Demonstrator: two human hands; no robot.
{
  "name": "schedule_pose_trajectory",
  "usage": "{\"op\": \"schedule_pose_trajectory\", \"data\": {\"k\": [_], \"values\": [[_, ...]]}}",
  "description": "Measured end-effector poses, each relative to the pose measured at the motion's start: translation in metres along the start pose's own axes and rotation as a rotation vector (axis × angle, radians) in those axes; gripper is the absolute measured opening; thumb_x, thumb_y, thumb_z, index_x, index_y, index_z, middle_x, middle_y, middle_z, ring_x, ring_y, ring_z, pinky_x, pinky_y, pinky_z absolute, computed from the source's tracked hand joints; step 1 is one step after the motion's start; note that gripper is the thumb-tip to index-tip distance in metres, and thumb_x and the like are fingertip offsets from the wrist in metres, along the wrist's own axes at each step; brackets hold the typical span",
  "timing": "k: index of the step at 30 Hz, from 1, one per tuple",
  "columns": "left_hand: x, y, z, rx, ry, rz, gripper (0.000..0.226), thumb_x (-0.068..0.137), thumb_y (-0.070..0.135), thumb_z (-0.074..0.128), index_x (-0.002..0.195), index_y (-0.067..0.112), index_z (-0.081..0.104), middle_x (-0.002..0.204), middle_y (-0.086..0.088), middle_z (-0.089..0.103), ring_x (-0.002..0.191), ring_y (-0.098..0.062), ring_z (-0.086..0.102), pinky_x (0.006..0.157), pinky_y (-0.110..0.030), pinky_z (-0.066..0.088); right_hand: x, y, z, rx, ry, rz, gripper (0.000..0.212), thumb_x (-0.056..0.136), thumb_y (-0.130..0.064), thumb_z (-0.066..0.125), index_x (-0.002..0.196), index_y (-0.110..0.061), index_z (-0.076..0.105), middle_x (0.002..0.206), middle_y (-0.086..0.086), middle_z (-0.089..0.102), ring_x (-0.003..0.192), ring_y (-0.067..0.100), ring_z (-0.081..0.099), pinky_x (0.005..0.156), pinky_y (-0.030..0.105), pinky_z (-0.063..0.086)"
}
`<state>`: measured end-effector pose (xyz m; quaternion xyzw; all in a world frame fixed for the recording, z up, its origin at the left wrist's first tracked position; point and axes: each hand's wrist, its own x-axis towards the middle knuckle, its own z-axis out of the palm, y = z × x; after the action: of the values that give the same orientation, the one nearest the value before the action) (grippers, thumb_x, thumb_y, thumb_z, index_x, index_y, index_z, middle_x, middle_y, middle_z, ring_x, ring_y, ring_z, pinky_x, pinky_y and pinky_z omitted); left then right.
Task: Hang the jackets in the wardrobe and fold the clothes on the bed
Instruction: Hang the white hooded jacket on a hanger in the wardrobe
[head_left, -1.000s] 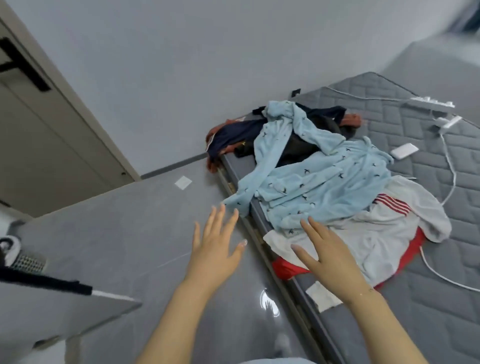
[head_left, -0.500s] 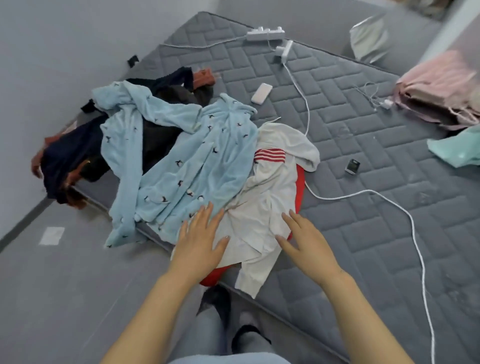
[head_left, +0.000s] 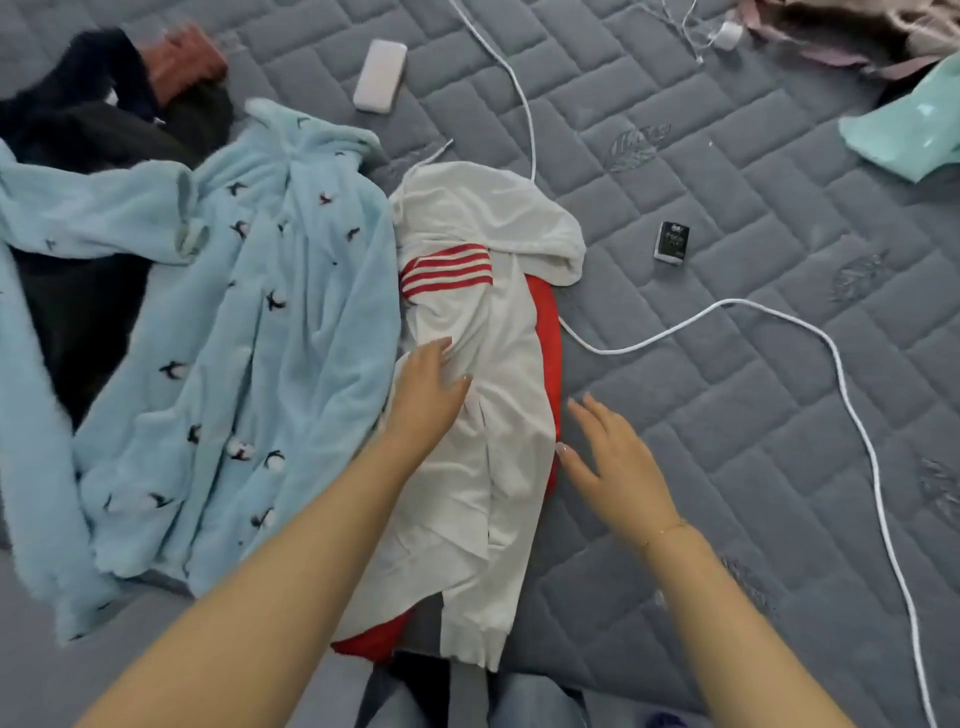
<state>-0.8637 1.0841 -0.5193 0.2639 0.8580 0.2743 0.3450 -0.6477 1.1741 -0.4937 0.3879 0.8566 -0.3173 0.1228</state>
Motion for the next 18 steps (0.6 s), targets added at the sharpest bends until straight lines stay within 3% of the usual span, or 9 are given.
{"op": "schedule_pose_trajectory", "data": {"k": [4, 6, 8, 11, 14, 18], "values": [[0.082, -0.016, 0.033, 0.139, 0.069, 0.0, 0.067, 0.091, 0.026, 0.066, 0.15, 0.021, 0.036, 0.156, -0.015, 0.025, 0.143, -0.03, 0.025, 0.116, -0.036, 0.019, 0.042, 0.042, 0.029, -0.007, -0.105, 0.004, 0.06, 0.101, -0.045, 0.041, 0.154, -0.026, 0.021, 0.161, -0.005, 0.015, 0.147, 0.012, 0.014, 0.117, 0.029, 0.016], [0.112, -0.026, 0.045, 0.13, 0.1, -0.075, 0.069, 0.089, 0.029, 0.068, 0.149, 0.021, 0.035, 0.153, -0.014, 0.027, 0.138, -0.031, 0.03, 0.115, -0.039, 0.025, 0.056, 0.062, 0.04, 0.004, -0.14, 0.012, 0.06, 0.1, -0.045, 0.043, 0.153, -0.027, 0.022, 0.161, -0.006, 0.017, 0.147, 0.011, 0.015, 0.117, 0.029, 0.017], [0.128, -0.033, 0.056, 0.096, 0.166, -0.096, 0.053, 0.088, 0.023, 0.065, 0.138, 0.017, 0.05, 0.138, -0.014, 0.044, 0.124, -0.032, 0.044, 0.105, -0.037, 0.037, 0.065, 0.077, 0.047, 0.108, -0.169, 0.047, 0.062, 0.098, -0.044, 0.049, 0.152, -0.028, 0.026, 0.159, -0.01, 0.02, 0.145, 0.008, 0.017, 0.116, 0.028, 0.019], [0.13, -0.037, 0.063, 0.009, 0.23, -0.044, 0.02, 0.083, 0.013, 0.061, 0.101, 0.012, 0.07, 0.092, -0.004, 0.068, 0.085, -0.021, 0.061, 0.074, -0.032, 0.047, 0.075, 0.084, 0.052, 0.446, -0.12, 0.135, 0.053, 0.095, -0.034, 0.059, 0.144, -0.025, 0.042, 0.147, -0.012, 0.039, 0.135, 0.002, 0.033, 0.11, 0.021, 0.026], [0.111, -0.037, 0.061, -0.027, 0.105, -0.027, 0.016, 0.079, 0.01, 0.065, 0.091, 0.018, 0.073, 0.072, 0.008, 0.063, 0.066, -0.005, 0.053, 0.063, -0.022, 0.038, 0.096, 0.079, 0.047, 0.656, -0.007, 0.175, 0.032, 0.093, -0.023, 0.063, 0.124, -0.029, 0.057, 0.125, -0.015, 0.055, 0.11, -0.013, 0.05, 0.101, 0.02, 0.041], [0.065, -0.041, 0.065, 0.069, -0.12, 0.076, 0.014, 0.075, 0.007, 0.072, 0.086, 0.015, 0.075, 0.077, 0.008, 0.067, 0.066, 0.0, 0.053, 0.064, -0.014, 0.037, 0.142, 0.066, 0.027, 0.851, 0.074, 0.253, 0.021, 0.091, -0.018, 0.065, 0.112, -0.019, 0.064, 0.115, -0.003, 0.067, 0.099, -0.003, 0.062, 0.081, 0.012, 0.049]]}}
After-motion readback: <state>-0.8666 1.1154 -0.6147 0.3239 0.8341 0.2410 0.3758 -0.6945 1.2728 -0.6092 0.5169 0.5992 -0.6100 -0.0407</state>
